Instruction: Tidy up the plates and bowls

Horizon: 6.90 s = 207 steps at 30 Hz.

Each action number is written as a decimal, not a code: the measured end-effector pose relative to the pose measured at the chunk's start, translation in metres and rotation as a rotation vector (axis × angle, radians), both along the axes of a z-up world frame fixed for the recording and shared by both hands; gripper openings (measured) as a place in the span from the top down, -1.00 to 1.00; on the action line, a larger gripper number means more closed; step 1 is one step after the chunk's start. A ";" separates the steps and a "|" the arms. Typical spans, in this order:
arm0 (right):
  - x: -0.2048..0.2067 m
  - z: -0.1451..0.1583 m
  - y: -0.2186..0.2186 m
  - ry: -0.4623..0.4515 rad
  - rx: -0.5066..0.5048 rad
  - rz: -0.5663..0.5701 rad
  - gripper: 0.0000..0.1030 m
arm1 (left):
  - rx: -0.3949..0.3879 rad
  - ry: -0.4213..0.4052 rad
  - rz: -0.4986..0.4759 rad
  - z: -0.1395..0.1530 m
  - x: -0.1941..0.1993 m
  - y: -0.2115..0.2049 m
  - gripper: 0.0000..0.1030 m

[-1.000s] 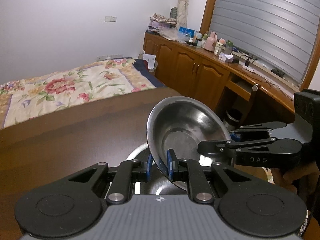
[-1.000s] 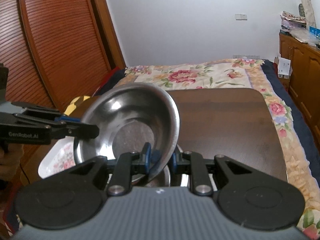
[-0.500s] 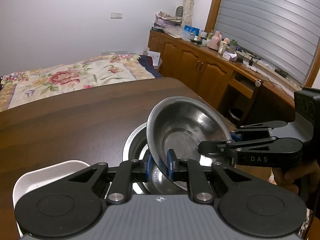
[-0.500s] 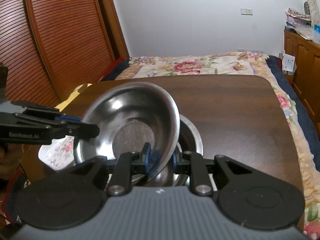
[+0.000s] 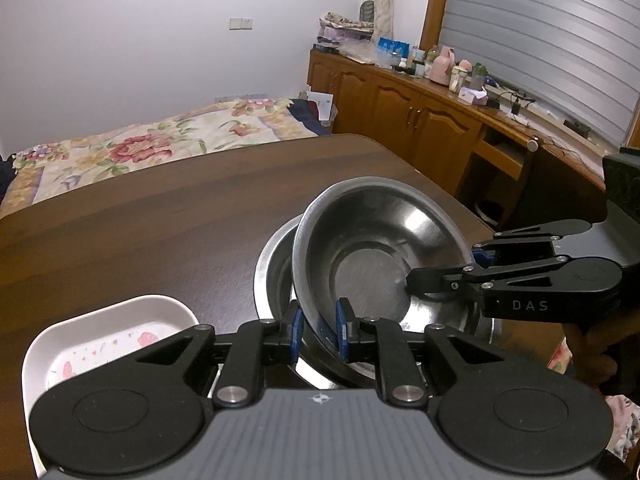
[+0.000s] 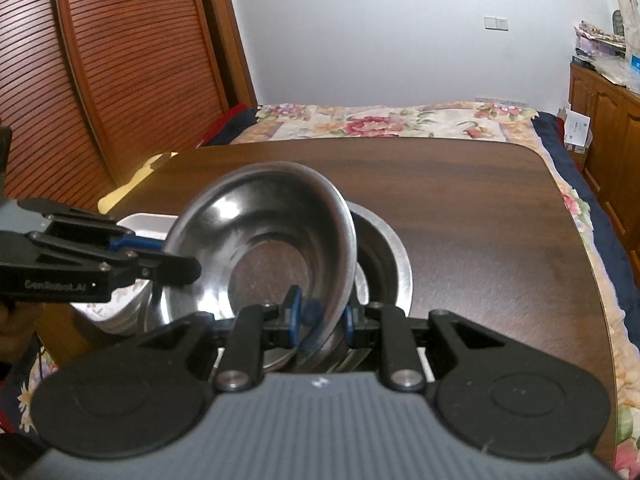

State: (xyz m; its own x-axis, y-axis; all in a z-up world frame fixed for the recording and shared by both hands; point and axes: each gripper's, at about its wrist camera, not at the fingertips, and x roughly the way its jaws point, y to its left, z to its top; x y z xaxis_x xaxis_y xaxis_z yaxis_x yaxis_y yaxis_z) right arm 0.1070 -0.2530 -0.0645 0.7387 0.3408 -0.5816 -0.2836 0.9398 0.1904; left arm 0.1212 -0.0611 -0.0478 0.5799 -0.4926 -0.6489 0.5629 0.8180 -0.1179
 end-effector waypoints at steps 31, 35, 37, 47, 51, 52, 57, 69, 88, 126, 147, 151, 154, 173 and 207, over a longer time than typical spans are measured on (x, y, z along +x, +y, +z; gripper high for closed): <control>0.002 0.003 -0.019 -0.037 0.046 -0.032 0.63 | -0.033 -0.012 0.039 -0.012 -0.005 0.005 0.66; 0.001 0.005 -0.021 -0.048 0.059 -0.043 0.62 | -0.059 -0.023 0.052 -0.012 -0.008 0.013 0.64; -0.001 0.007 -0.023 -0.062 0.063 -0.051 0.62 | -0.072 -0.036 0.061 -0.010 -0.011 0.015 0.57; -0.010 0.009 -0.028 -0.161 0.065 -0.115 0.43 | -0.113 -0.154 0.118 0.003 -0.019 0.017 -0.35; -0.012 0.000 -0.029 -0.195 0.068 -0.142 0.10 | -0.120 -0.201 0.153 -0.002 -0.022 0.017 -0.51; -0.012 -0.002 -0.029 -0.199 0.065 -0.148 0.10 | -0.122 -0.210 0.161 -0.004 -0.023 0.016 -0.51; -0.006 -0.018 -0.030 -0.193 0.066 -0.153 0.10 | -0.103 -0.228 0.177 -0.018 -0.027 0.013 -0.50; -0.005 -0.031 -0.023 -0.203 0.062 -0.146 0.10 | -0.091 -0.186 0.221 -0.030 -0.026 0.009 -0.10; -0.005 -0.033 -0.018 -0.203 0.047 -0.147 0.28 | -0.078 -0.187 0.231 -0.034 -0.025 0.002 0.33; -0.009 0.002 0.021 -0.244 0.052 -0.116 0.53 | -0.143 -0.224 0.303 0.008 -0.042 0.047 0.44; 0.010 0.012 0.093 -0.230 0.037 0.024 0.53 | -0.147 -0.219 0.405 0.013 -0.043 0.126 0.44; 0.012 0.008 0.103 -0.214 0.032 0.052 0.53 | -0.150 -0.214 0.429 0.009 -0.044 0.137 0.44; 0.013 0.004 0.109 -0.202 0.022 0.068 0.53 | -0.154 -0.205 0.441 0.005 -0.043 0.143 0.44; 0.023 -0.006 0.125 -0.158 -0.010 0.084 0.52 | -0.143 -0.153 0.449 -0.011 -0.036 0.152 0.43; 0.009 0.010 0.121 -0.246 -0.019 0.062 -0.05 | -0.090 -0.222 0.485 0.003 -0.044 0.147 0.23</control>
State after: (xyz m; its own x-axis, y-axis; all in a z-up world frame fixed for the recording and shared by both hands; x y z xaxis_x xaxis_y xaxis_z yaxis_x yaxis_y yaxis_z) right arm 0.1160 -0.1323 -0.0547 0.8364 0.3812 -0.3938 -0.3769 0.9217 0.0915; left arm 0.0769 0.0864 -0.0447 0.8730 -0.1823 -0.4523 0.1427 0.9824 -0.1205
